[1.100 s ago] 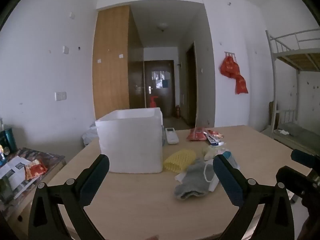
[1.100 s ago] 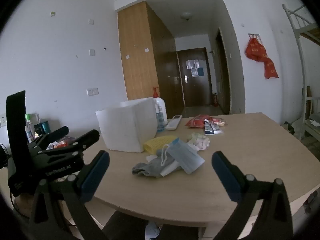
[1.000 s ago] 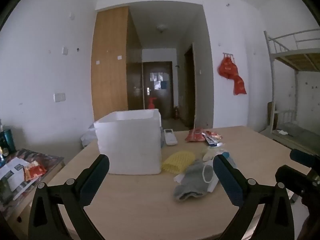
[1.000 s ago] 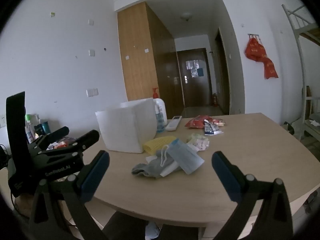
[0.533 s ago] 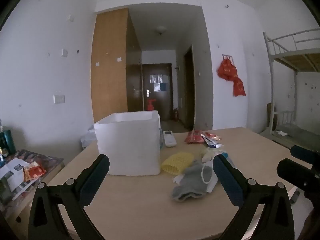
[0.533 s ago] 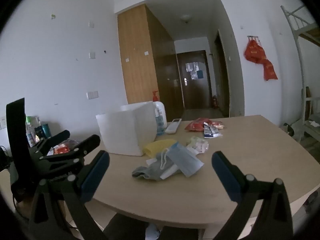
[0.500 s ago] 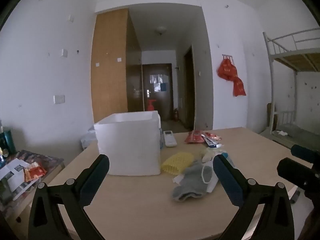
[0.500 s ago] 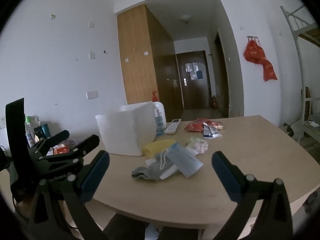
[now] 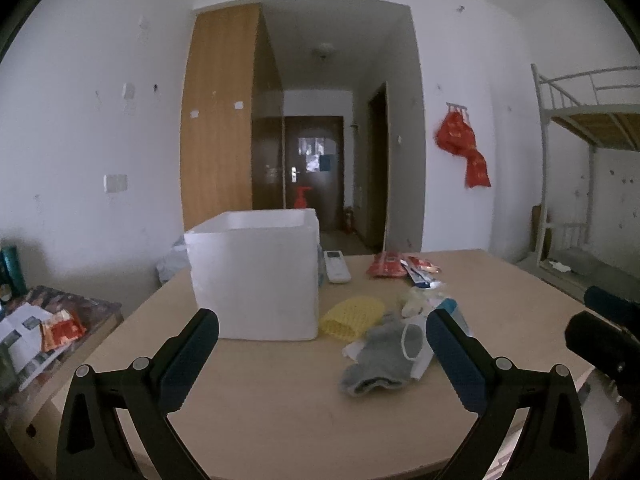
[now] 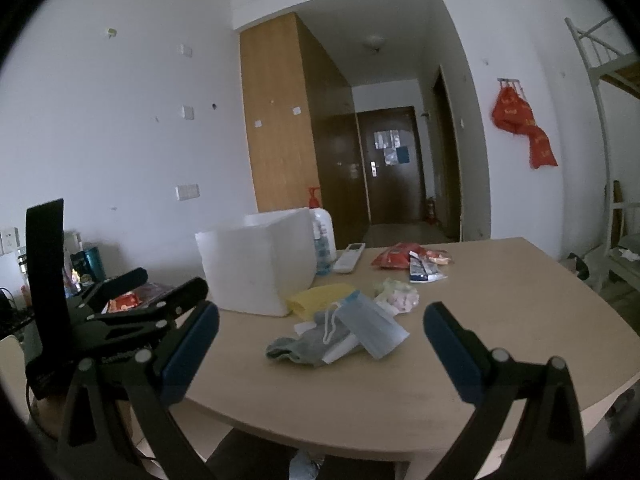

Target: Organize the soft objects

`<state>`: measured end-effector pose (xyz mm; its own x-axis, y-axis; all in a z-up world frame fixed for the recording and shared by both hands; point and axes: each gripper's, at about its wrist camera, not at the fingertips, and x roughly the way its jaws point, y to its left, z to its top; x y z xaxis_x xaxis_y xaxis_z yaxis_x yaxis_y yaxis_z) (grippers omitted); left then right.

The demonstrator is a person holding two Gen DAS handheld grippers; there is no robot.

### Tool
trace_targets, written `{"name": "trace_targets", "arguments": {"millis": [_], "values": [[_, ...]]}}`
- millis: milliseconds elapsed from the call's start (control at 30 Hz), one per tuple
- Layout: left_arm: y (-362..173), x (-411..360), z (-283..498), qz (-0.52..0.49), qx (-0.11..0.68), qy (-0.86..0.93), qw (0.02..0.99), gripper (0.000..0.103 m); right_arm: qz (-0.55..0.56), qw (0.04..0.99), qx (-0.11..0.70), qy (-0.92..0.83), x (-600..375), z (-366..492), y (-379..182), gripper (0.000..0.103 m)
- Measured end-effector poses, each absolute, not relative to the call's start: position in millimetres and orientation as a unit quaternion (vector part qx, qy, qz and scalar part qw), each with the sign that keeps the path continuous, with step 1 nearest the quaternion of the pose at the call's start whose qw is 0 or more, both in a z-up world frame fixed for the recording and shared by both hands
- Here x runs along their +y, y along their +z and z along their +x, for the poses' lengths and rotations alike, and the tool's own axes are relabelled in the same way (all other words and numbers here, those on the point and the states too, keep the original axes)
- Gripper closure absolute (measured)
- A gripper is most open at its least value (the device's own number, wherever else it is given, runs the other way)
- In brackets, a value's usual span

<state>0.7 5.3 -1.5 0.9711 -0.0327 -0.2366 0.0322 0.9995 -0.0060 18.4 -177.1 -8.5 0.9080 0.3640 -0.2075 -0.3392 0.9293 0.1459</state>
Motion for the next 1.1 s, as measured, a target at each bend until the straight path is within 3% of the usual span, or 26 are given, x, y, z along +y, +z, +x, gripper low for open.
{"name": "trace_targets", "arguments": {"millis": [1100], "values": [[0.0, 6.8, -1.7, -0.005, 0.12, -0.024, 0.992, 0.0, 0.061, 0.976, 0.122, 0.171, -181.6, 20.9, -9.0, 0.0]]}}
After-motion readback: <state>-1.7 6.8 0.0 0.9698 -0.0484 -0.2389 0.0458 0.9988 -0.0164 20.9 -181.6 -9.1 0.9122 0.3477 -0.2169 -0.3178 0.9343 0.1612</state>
